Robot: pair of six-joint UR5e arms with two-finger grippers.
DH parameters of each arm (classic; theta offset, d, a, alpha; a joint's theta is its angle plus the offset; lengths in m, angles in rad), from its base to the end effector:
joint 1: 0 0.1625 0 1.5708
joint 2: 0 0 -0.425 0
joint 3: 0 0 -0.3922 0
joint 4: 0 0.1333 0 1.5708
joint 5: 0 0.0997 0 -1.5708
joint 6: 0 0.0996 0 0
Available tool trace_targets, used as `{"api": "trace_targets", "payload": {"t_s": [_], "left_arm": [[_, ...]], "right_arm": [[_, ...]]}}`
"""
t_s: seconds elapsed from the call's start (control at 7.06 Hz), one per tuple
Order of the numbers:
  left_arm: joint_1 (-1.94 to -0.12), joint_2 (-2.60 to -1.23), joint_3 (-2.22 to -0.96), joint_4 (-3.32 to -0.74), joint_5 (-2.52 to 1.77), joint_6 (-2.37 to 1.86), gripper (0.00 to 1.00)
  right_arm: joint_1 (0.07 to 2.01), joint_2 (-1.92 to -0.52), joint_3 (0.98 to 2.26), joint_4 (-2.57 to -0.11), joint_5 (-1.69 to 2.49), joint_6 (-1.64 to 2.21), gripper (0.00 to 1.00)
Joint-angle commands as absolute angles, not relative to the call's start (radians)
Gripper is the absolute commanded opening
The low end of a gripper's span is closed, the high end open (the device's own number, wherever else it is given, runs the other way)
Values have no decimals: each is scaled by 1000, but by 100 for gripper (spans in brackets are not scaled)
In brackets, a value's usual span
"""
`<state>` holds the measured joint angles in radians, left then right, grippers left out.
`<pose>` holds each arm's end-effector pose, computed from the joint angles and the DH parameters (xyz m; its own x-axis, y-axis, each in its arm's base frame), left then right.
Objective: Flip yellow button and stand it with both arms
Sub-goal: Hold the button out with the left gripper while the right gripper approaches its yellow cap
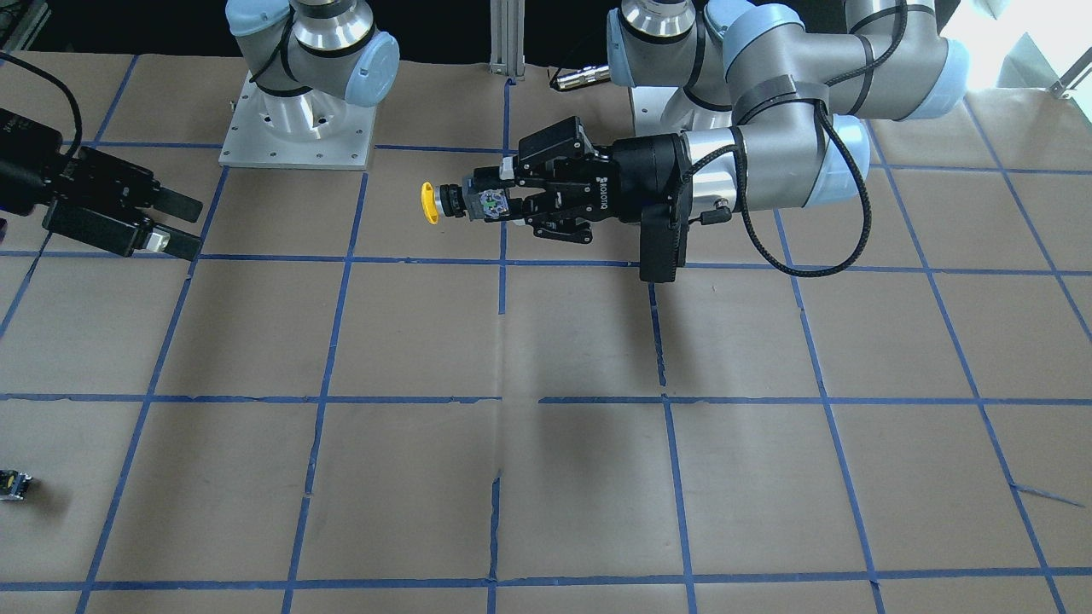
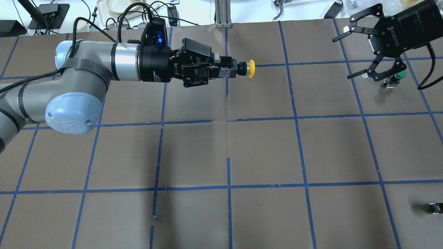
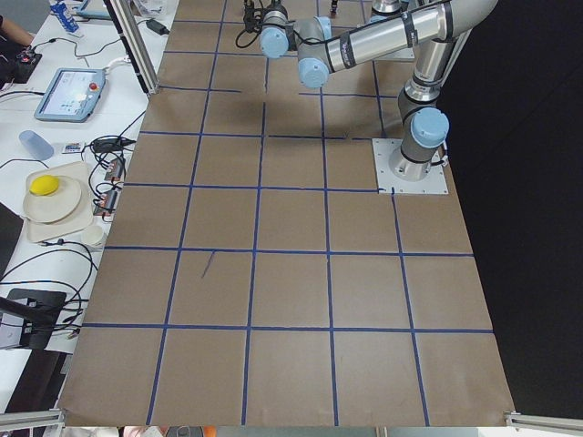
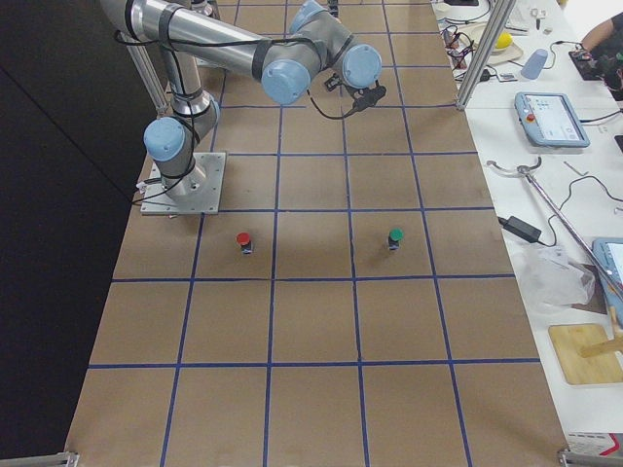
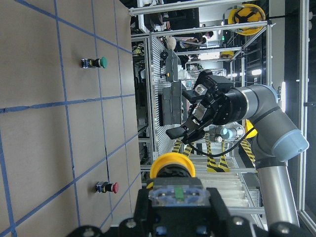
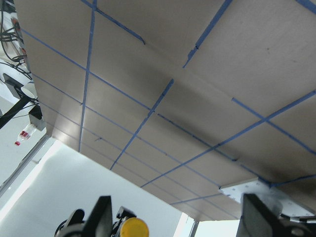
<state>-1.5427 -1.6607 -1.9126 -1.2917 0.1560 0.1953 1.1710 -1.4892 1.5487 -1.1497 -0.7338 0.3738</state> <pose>-0.2178 -0.4969 0.3912 -0.1536 0.0402 0.9873 0.0021 0.9992 -0.0403 0.0026 -0.5262 0.4575 -0.3239 0.8353 -0.4442 0.4978 0.5497 0.6708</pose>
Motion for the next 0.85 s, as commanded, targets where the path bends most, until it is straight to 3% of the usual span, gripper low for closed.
{"api": "trace_targets", "payload": {"t_s": [0.0,0.28,0.71], "left_arm": [[-1543,-1667,-1924,-1289,117,187,9],[-1543,-1667,-1924,-1289,101,187,9],[-1542,-1661,-1924,-1289,101,189,9]], "right_arm": [[1370,-1490,1560,-1262,-599,537,91],[1437,-1482,1571,-1412,-604,789,92],[1522,-1482,1578,-1532,-617,877,92]]}}
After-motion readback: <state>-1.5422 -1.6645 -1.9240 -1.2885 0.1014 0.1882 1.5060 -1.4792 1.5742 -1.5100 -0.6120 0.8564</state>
